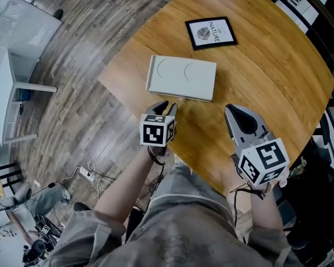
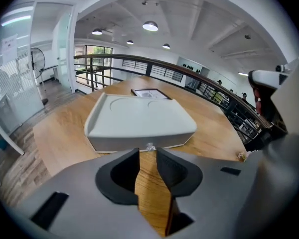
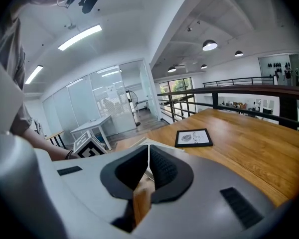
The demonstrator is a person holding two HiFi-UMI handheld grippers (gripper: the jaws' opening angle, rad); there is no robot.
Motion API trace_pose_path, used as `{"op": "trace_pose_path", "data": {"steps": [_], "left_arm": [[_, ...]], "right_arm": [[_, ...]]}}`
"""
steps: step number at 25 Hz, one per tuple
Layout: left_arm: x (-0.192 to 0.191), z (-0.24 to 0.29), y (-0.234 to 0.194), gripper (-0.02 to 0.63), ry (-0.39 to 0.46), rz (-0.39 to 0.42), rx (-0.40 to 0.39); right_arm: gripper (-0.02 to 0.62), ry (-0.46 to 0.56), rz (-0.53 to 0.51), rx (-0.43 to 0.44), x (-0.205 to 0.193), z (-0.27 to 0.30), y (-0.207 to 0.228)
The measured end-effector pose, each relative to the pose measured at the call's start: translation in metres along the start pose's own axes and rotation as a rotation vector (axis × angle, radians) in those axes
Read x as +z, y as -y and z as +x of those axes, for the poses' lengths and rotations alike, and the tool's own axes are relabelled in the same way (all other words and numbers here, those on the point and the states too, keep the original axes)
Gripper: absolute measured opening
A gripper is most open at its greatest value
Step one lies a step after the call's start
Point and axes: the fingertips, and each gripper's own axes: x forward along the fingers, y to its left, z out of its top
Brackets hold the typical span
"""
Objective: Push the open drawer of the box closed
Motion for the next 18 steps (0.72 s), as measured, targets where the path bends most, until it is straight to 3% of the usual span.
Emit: {"op": "trace_pose_path", "data": {"steps": [10,18], "left_arm": [[0.083,-0.101,0.004,0.051,0.229,0.140,0.033],[0.136,-0.195,0.035,0.048,0.473,0.223,0.028]], "right_arm": [[0.037,0.148,-0.083,0.016,0.069,-0.032,-0.022],[0.035,0.282,-0.160,0.020,0.122,-0.080,-0.051]]}}
